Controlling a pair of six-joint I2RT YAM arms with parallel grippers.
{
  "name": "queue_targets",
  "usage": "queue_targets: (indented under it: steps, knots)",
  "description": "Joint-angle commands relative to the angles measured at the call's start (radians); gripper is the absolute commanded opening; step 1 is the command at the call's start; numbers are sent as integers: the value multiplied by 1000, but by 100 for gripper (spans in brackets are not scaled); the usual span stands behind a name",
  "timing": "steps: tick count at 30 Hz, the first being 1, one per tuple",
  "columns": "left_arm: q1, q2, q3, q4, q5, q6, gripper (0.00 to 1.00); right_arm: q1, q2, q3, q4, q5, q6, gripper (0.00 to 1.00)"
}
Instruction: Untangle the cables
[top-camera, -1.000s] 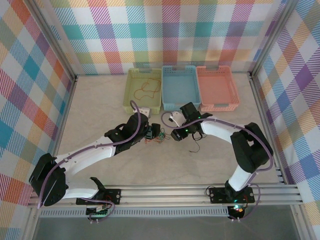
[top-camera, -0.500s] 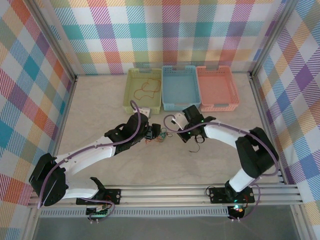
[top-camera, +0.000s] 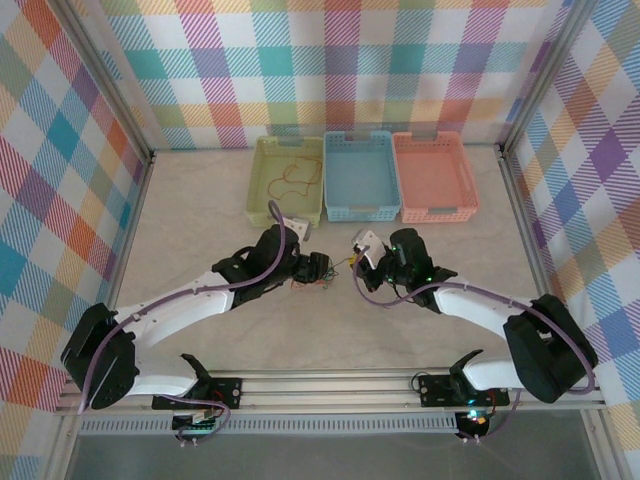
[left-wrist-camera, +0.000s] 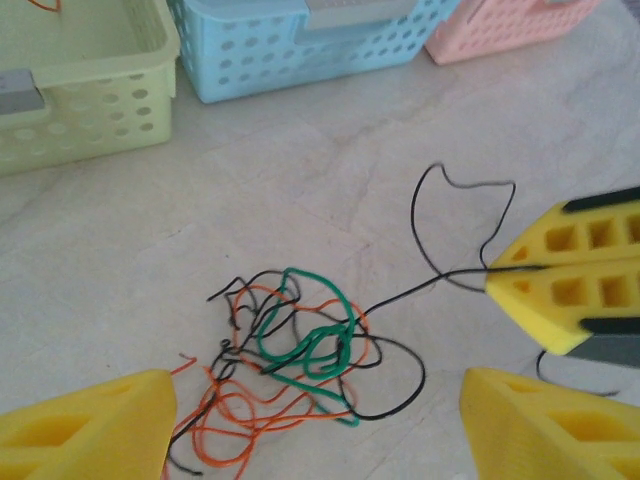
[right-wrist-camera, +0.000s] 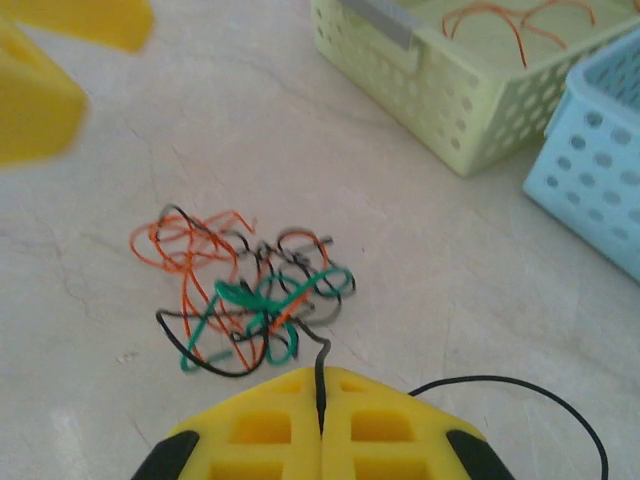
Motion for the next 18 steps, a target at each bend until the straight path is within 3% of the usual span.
queue_targets:
  steps: [1,4,10,15,18]
  knots:
    - [-15,10,103,-121,9,112,75,5,-38,-15,118,-71,48,0]
    - [-22,5,134,-183,-40,181,76,0,-29,-44,181,-101,51,0]
    - [-23,97,177,-154,128,309,78,-5,-16,-64,243,-126,78,0]
    - [-17,219,258,-173,97,363,76,-6,-17,-77,254,-117,93,0]
    - [-14,236,251,-121,153,436,75,-6,-27,-87,258,-105,95,0]
